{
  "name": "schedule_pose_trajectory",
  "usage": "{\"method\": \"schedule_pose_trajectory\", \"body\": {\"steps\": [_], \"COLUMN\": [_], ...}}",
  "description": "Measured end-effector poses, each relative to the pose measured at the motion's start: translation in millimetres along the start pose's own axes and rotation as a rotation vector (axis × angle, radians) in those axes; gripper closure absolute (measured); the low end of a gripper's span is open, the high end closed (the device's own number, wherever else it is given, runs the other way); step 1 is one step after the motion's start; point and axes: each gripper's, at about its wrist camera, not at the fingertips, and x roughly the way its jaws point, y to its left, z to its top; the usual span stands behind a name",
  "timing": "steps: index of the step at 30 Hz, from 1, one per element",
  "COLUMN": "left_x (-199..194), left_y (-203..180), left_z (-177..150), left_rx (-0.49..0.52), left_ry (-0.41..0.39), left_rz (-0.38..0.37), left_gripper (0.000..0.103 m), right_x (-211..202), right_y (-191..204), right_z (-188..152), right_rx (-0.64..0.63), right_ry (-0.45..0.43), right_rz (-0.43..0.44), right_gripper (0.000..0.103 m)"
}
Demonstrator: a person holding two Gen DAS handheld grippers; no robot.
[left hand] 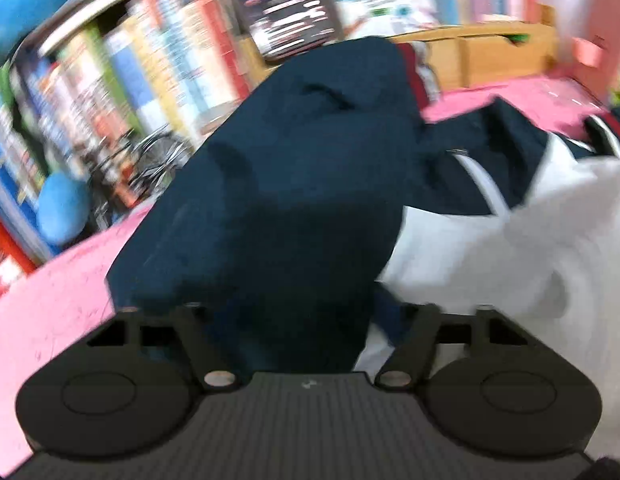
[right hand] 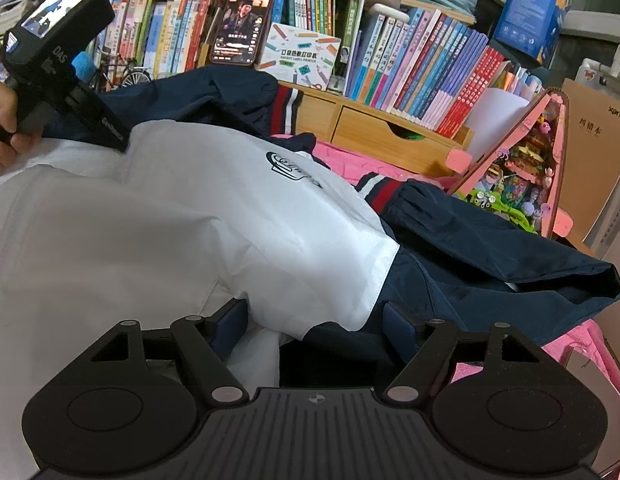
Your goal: Fold clothes
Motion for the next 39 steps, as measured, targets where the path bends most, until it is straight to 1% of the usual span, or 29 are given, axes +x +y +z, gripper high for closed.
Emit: {"method": "schedule_pose_trajectory", "body": {"steps": [1, 2, 3, 6, 8, 9, 11, 14, 16, 18, 20, 21, 25, 28, 30, 31, 32, 35, 36, 37, 38, 39], "left_x": [0, 0, -2, -14, -25, -30, -35, -44, -48, -52, -55, -56, -61, -56, -47, -45, -47, -66, -74, -82, -90, -97], "left_y": [6, 11, 19, 60, 86, 101, 135, 183, 202, 220, 227, 229, 246, 251, 256, 258, 261, 263, 260, 252, 242, 231], "left_z": [0, -1, -2, -2, -4, -6, -6, -17, -28, -39, -44, -46, -46, -51, -63, -71, -82, -108, -115, -120, -125, -129], "left_rx": [-0.007, -0.010, -0.028, -0.123, -0.151, -0.165, -0.211, -0.295, -0.321, -0.345, -0.358, -0.364, -0.435, -0.427, -0.422, -0.428, -0.448, -0.486, -0.487, -0.478, -0.464, -0.449], "left_ry": [0.002, 0.003, 0.000, -0.029, -0.045, -0.049, -0.042, -0.028, -0.026, -0.024, -0.021, -0.024, -0.031, -0.006, 0.049, 0.063, 0.057, 0.008, -0.006, -0.019, -0.031, -0.039], "left_rz": [0.051, 0.110, 0.146, 0.200, 0.249, 0.287, 0.344, 0.403, 0.402, 0.397, 0.423, 0.447, 0.450, 0.496, 0.547, 0.534, 0.489, 0.315, 0.256, 0.188, 0.108, 0.039], "left_gripper": [0.093, 0.094, 0.095, 0.096, 0.096, 0.096, 0.096, 0.094, 0.088, 0.088, 0.088, 0.088, 0.088, 0.089, 0.089, 0.089, 0.089, 0.086, 0.083, 0.077, 0.073, 0.068], "right_x": [0, 0, 0, 0, 1, 1, 1, 0, 0, 0, 0, 0, 2, 2, 3, 3, 3, 3, 3, 3, 3, 3], "right_y": [0, -1, -1, -1, -2, -2, -2, -1, 0, 0, 2, 2, 1, 1, 2, 2, 2, 2, 2, 3, 3, 4], "right_z": [0, 0, 0, 0, 0, 0, 0, 0, 0, 0, 0, 0, -1, -2, -2, -2, -2, -2, -2, -2, -2, -2], "right_rx": [0.001, 0.003, 0.005, 0.006, 0.007, 0.007, 0.009, 0.009, 0.004, 0.000, -0.007, -0.009, 0.001, 0.001, 0.001, 0.000, 0.000, 0.000, 0.000, -0.001, -0.001, -0.002], "right_ry": [0.000, 0.001, 0.002, 0.002, 0.003, 0.003, 0.004, 0.004, 0.002, 0.000, -0.002, -0.003, 0.000, 0.000, 0.001, 0.001, 0.001, 0.001, 0.001, 0.001, 0.001, 0.002], "right_rz": [0.001, 0.002, 0.003, 0.004, 0.004, 0.004, 0.004, 0.002, 0.006, 0.009, 0.005, 0.004, 0.003, -0.002, -0.006, -0.007, -0.008, -0.013, -0.015, -0.017, -0.020, -0.023], "right_gripper": [0.028, 0.028, 0.028, 0.028, 0.027, 0.027, 0.027, 0.027, 0.026, 0.025, 0.024, 0.023, 0.021, 0.020, 0.019, 0.019, 0.019, 0.018, 0.017, 0.017, 0.016, 0.015]}}
